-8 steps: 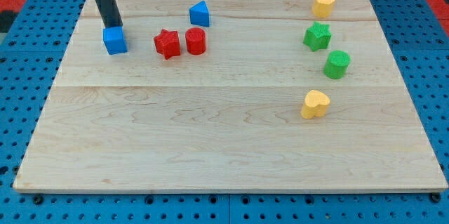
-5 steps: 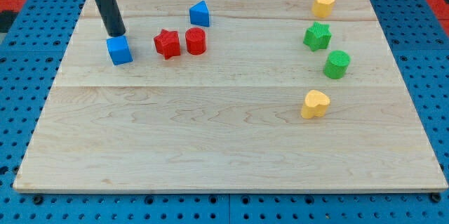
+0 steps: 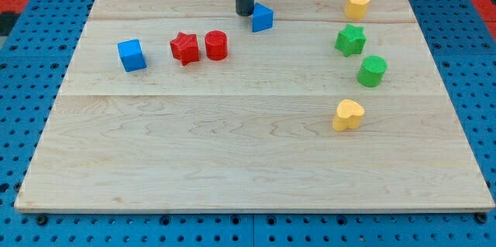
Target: Push the blue triangle closer to the red circle
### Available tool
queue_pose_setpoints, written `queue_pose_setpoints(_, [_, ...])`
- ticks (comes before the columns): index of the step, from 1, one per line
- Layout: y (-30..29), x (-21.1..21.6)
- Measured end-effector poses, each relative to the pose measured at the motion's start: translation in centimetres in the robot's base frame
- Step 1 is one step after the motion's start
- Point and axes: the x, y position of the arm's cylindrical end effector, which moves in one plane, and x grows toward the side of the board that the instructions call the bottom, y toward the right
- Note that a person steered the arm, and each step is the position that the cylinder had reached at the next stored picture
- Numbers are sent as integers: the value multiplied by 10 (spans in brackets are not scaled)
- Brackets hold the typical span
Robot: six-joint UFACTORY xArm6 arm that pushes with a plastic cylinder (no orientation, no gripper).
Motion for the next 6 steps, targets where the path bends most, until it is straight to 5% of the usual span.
queue_pose_setpoints(2, [49,34])
queue_pose_setpoints(6, [4,53])
